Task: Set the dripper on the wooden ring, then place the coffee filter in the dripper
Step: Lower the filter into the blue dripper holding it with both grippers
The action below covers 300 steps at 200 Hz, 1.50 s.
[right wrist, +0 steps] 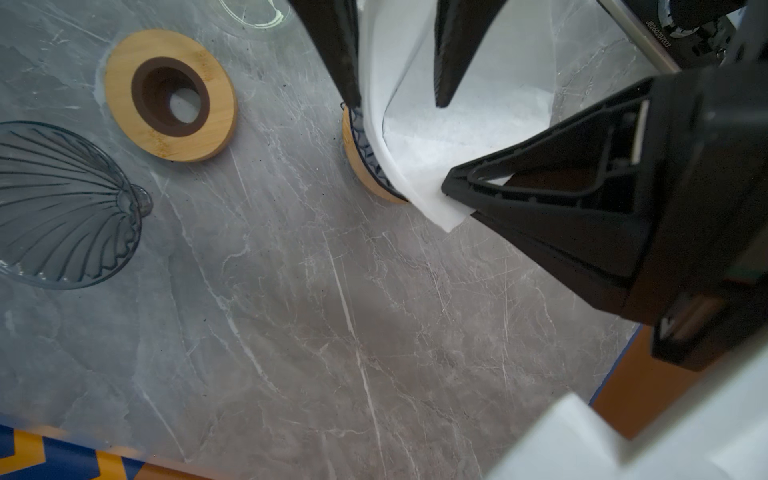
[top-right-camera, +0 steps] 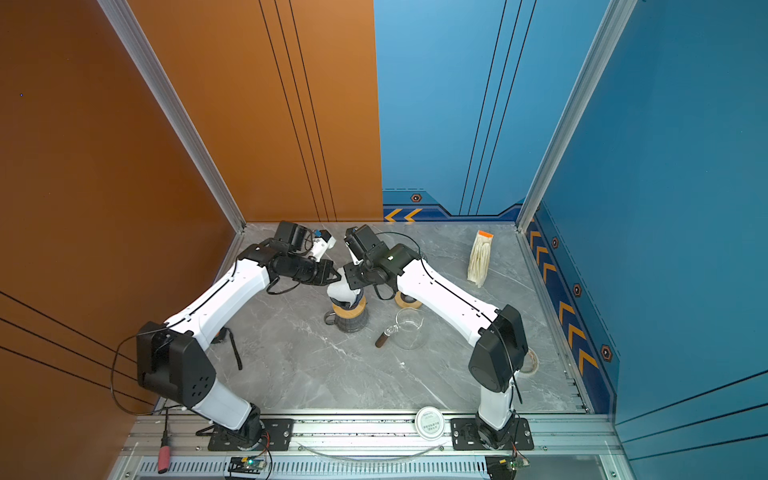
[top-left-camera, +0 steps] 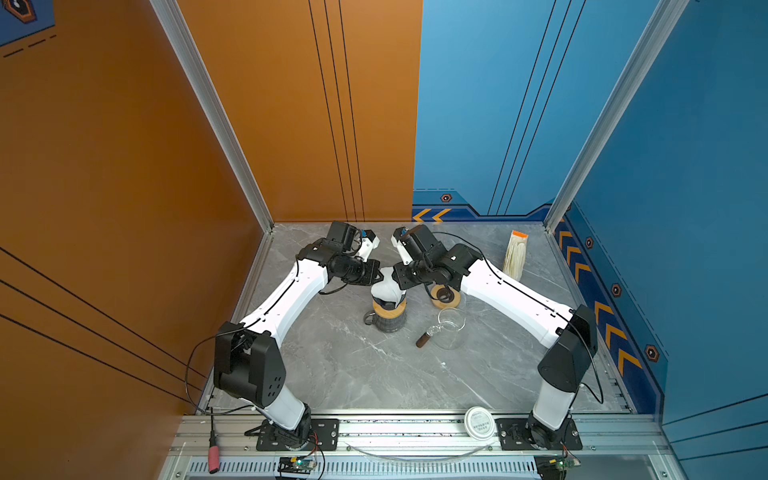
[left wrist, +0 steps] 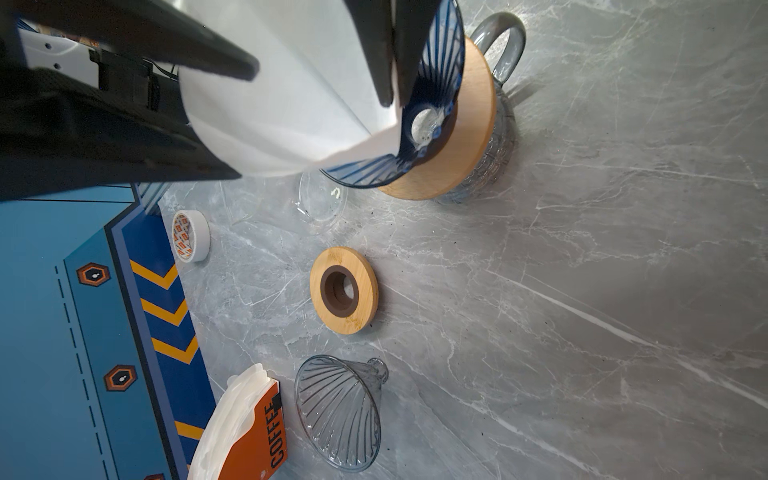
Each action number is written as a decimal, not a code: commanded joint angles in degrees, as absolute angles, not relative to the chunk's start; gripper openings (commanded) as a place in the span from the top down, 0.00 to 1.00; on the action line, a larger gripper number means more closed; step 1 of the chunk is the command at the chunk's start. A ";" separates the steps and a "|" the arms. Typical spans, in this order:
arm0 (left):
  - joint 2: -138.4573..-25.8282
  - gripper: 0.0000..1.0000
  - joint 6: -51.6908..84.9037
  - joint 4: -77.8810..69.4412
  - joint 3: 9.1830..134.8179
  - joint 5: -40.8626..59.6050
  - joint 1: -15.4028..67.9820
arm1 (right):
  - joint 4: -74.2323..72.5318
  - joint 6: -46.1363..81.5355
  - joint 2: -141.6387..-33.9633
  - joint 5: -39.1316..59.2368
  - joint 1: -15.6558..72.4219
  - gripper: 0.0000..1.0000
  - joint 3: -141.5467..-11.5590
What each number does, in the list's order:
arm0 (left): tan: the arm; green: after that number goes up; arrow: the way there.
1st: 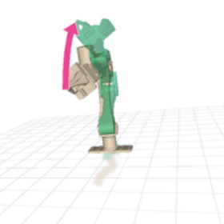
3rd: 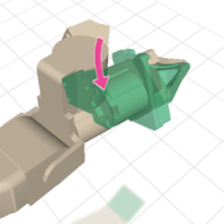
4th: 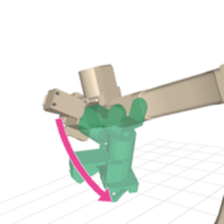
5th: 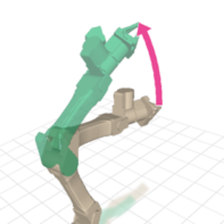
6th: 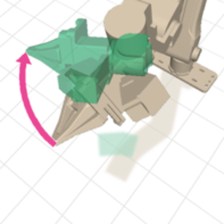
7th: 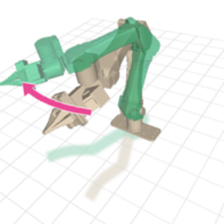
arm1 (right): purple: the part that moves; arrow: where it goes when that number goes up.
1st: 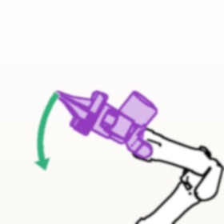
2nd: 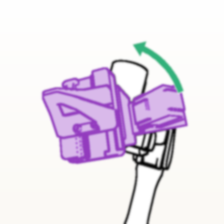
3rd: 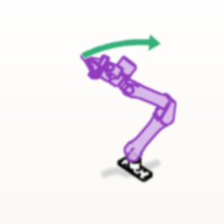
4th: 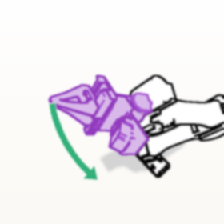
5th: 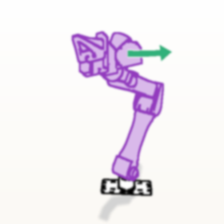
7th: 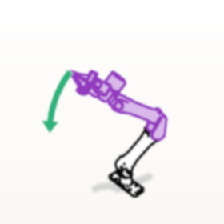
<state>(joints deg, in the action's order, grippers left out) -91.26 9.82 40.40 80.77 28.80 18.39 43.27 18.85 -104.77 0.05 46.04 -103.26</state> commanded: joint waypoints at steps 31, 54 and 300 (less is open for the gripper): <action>-91.91 0.99 8.20 42.44 82.64 29.36 19.18 | 48.46 19.99 -106.41 -4.41 46.18 0.70 -107.20; -92.29 0.98 7.51 42.45 82.66 29.18 19.51 | 50.75 20.56 -107.58 -3.73 45.60 0.69 -108.76; -86.28 0.55 14.20 42.80 82.45 27.17 19.03 | 44.12 34.91 -104.92 -0.68 44.01 1.00 -100.45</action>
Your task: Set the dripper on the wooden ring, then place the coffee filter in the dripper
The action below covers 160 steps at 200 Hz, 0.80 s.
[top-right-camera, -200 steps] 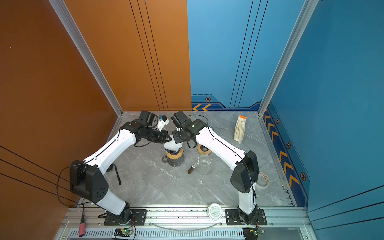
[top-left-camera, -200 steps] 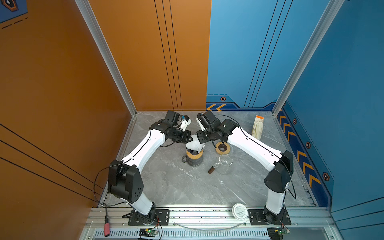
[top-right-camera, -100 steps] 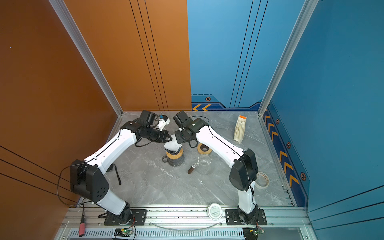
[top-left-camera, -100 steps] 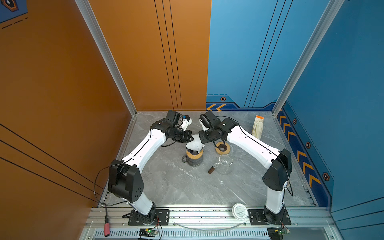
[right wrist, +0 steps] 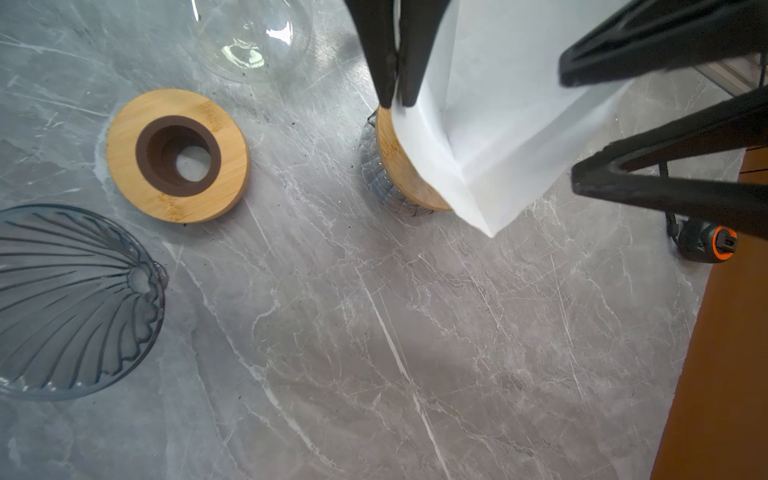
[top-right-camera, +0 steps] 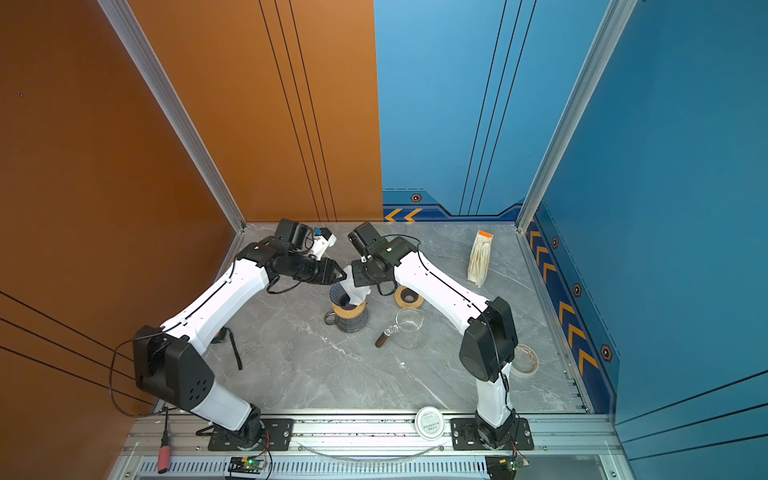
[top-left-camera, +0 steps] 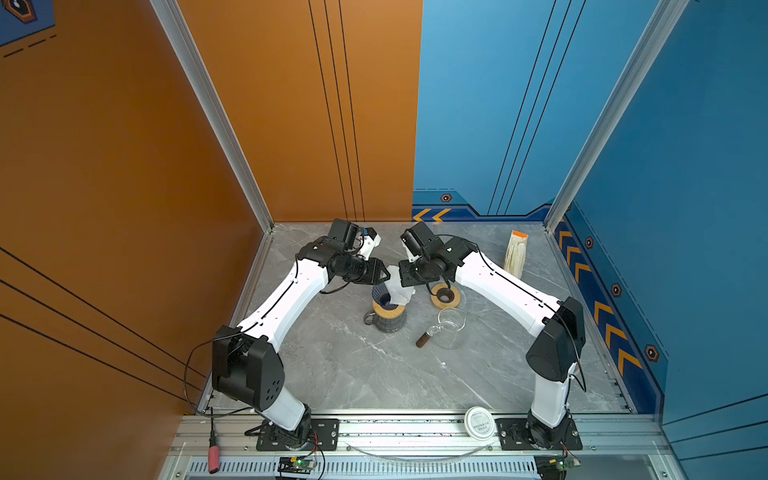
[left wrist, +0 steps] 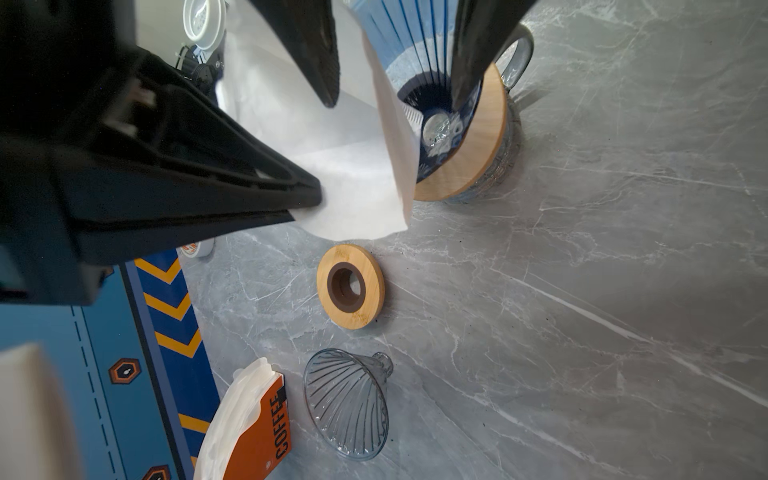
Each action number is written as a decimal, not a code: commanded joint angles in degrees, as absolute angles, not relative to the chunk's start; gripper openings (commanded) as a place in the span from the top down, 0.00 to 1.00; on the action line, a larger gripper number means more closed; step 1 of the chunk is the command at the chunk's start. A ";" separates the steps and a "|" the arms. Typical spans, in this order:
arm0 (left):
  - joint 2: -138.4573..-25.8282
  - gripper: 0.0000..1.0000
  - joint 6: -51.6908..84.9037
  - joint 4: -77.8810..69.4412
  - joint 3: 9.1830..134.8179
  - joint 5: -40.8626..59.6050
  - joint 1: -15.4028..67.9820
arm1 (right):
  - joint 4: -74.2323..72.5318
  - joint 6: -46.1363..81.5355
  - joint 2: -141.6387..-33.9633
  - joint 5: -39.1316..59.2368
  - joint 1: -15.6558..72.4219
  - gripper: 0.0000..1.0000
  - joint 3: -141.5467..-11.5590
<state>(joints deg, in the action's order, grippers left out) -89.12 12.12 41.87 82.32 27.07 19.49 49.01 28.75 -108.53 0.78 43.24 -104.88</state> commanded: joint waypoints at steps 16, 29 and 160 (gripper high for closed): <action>-85.50 0.57 15.52 42.89 81.45 28.18 19.20 | 40.43 38.35 -103.28 -1.27 44.24 1.00 -97.74; -85.01 0.58 15.90 42.89 80.63 28.40 19.18 | 38.26 40.01 -102.04 -2.58 44.60 1.00 -95.94; -89.30 0.48 17.21 42.80 83.04 27.75 20.10 | 37.88 38.22 -102.60 -5.26 47.86 1.00 -96.44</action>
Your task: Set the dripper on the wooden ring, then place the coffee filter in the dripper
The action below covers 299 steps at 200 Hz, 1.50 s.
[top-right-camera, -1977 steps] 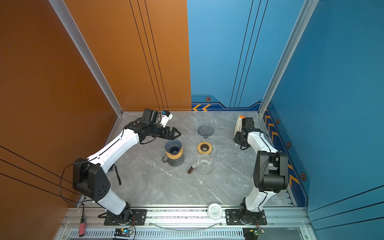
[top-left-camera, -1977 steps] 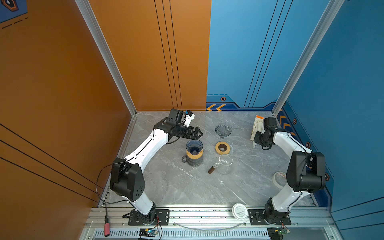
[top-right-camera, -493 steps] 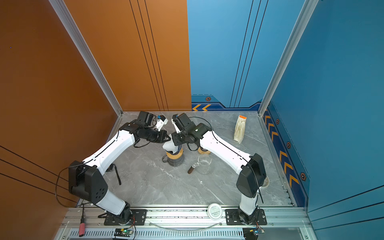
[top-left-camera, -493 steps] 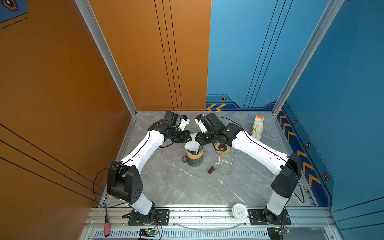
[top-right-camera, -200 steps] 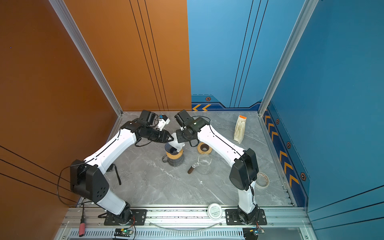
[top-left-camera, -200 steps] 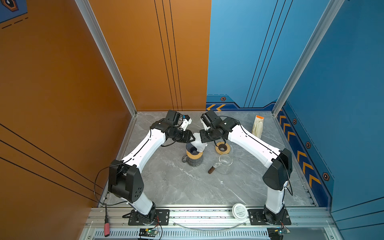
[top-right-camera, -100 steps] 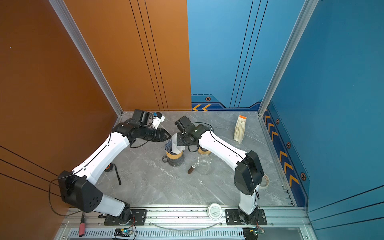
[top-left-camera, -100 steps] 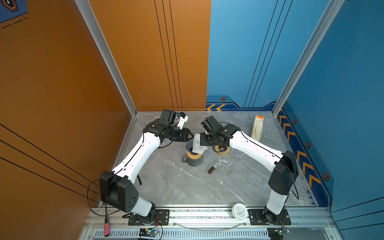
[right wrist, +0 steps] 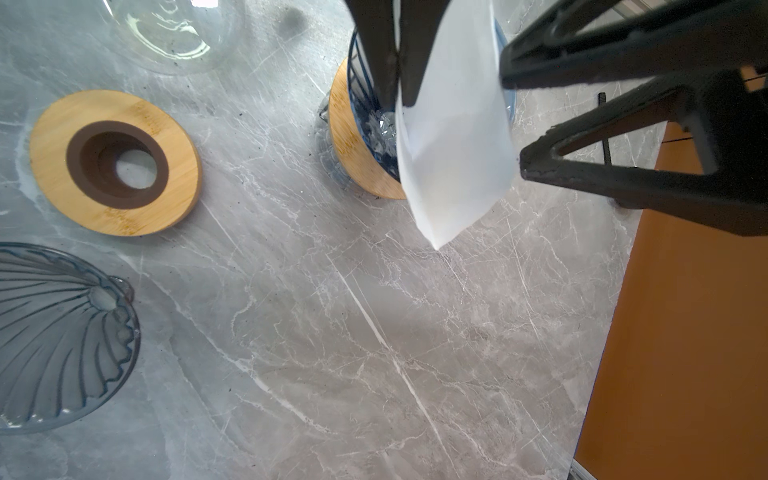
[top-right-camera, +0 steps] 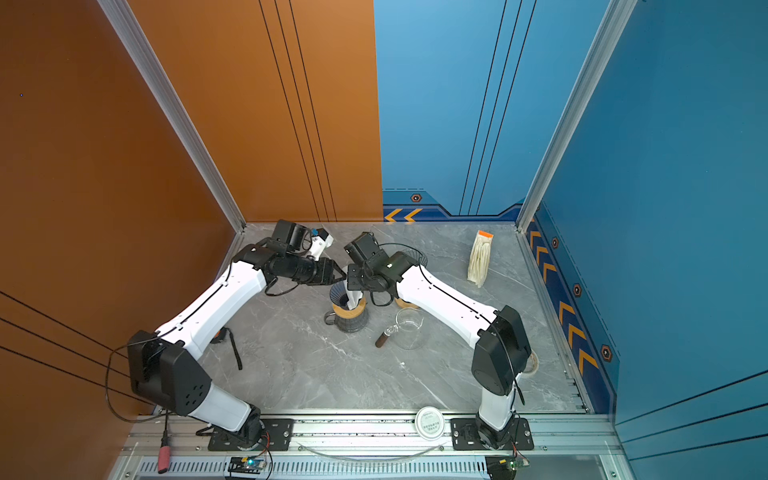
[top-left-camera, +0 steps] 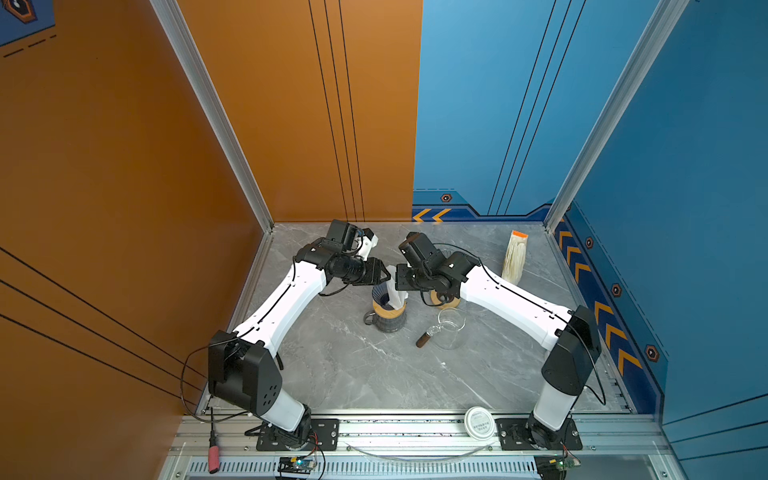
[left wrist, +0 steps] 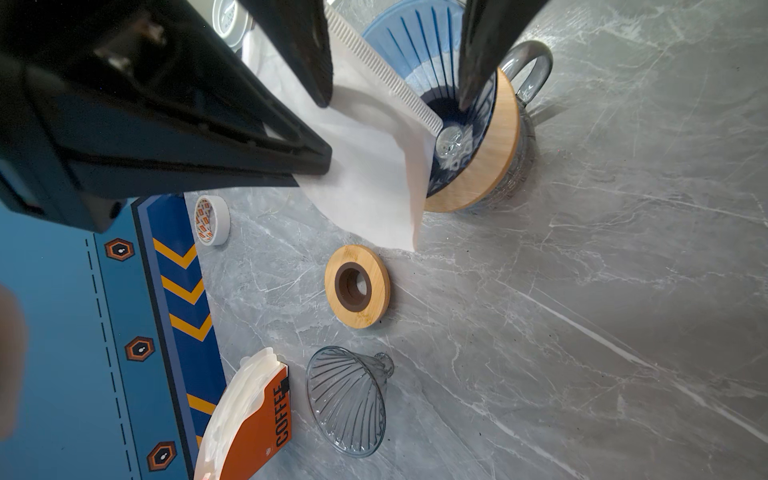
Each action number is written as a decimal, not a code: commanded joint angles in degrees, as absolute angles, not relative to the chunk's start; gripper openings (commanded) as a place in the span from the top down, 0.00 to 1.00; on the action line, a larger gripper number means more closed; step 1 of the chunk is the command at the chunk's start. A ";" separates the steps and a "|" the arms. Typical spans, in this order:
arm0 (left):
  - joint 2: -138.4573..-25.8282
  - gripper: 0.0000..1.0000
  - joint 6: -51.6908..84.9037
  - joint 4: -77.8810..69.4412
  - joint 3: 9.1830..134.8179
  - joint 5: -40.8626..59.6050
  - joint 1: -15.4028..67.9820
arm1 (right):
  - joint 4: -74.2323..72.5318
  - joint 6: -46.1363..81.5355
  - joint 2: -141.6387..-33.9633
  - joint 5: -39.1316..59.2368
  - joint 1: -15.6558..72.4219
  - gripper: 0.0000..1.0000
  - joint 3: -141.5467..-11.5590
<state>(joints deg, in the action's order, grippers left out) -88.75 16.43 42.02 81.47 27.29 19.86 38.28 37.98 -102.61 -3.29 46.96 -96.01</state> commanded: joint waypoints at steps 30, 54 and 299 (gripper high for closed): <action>-88.69 0.31 17.57 42.80 83.56 27.42 19.98 | 37.88 38.04 -102.83 -6.06 48.40 1.00 -96.42; -88.47 0.30 17.40 42.80 83.43 27.61 19.89 | 37.79 37.84 -102.90 -6.23 48.50 1.00 -96.42; -90.50 0.54 20.84 38.03 79.44 27.38 18.12 | 36.66 32.77 -102.62 2.31 46.82 1.00 -95.79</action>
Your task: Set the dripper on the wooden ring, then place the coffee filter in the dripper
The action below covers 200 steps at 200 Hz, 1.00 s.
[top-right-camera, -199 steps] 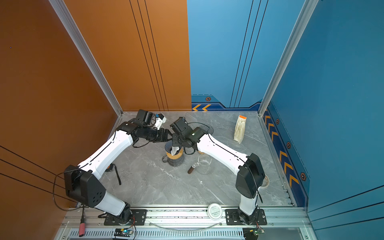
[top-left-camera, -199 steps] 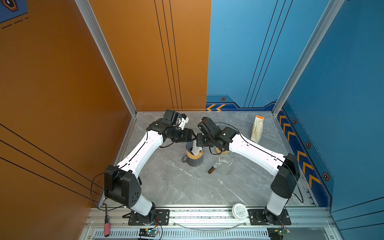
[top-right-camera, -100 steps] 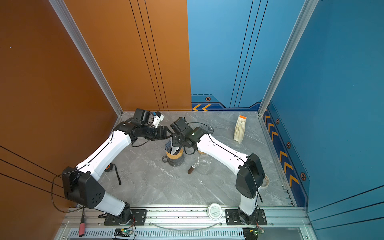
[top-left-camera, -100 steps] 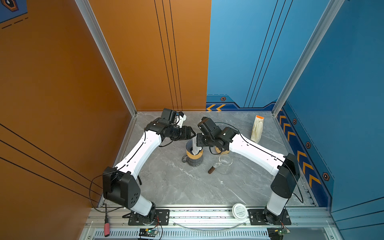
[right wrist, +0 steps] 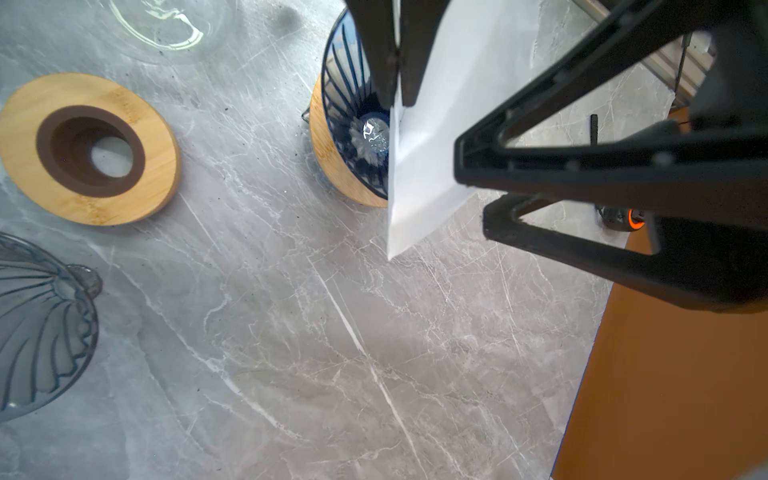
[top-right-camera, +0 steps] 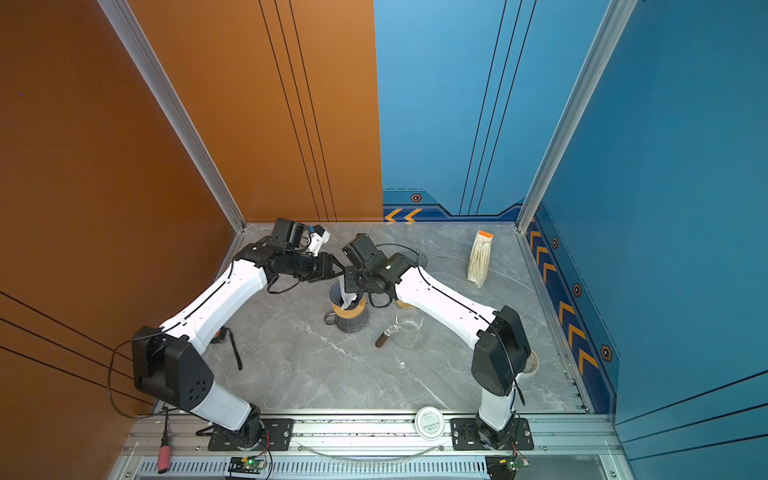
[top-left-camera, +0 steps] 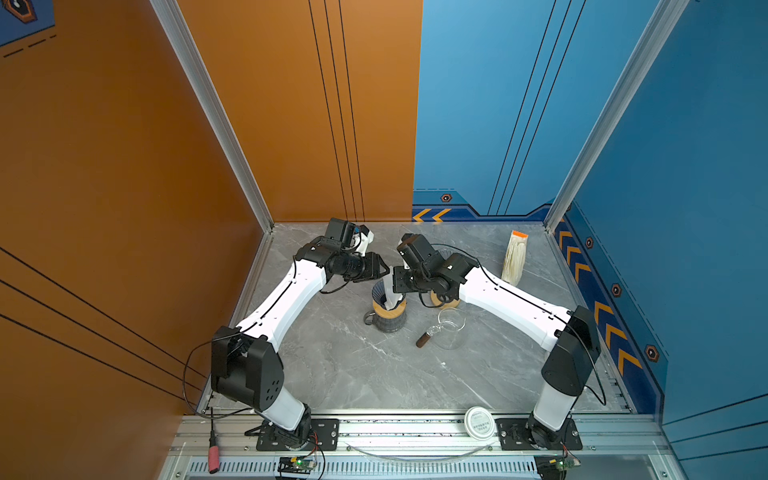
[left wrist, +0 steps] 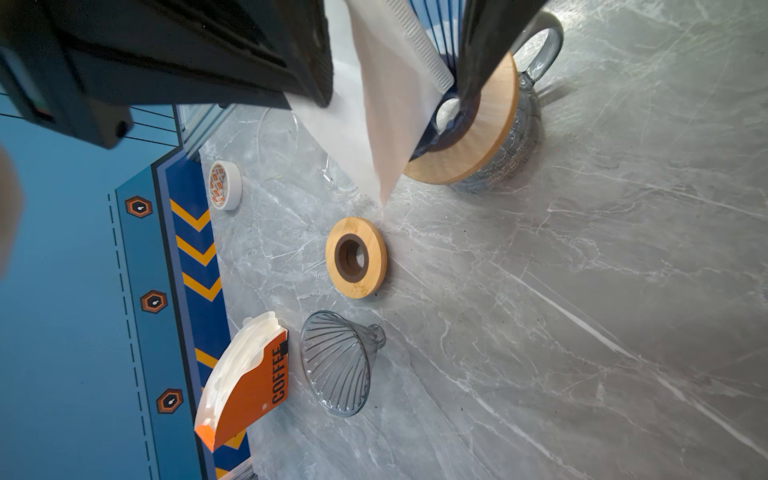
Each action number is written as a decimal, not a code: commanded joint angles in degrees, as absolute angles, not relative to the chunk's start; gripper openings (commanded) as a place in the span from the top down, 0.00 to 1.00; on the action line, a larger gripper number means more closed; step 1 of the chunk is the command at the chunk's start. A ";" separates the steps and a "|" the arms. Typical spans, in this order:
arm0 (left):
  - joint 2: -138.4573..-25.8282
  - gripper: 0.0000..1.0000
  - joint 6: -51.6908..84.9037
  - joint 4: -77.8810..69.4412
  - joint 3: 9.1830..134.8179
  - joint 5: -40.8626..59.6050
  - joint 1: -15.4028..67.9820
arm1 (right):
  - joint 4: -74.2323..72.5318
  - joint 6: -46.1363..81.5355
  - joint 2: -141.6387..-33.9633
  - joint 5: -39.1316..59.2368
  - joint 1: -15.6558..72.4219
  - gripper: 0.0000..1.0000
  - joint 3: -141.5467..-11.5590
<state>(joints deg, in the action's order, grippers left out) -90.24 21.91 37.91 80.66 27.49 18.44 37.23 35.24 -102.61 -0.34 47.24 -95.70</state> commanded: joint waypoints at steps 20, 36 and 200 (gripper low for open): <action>-90.45 0.61 20.01 39.13 79.02 26.38 18.02 | 37.21 31.75 -102.82 2.82 46.76 1.00 -96.11; -90.25 0.72 19.15 40.33 78.87 25.28 18.02 | 38.20 31.21 -103.17 3.03 46.57 1.00 -96.62; -91.23 0.62 10.31 50.18 81.06 22.37 18.18 | 47.71 29.86 -106.62 2.24 44.65 0.77 -99.48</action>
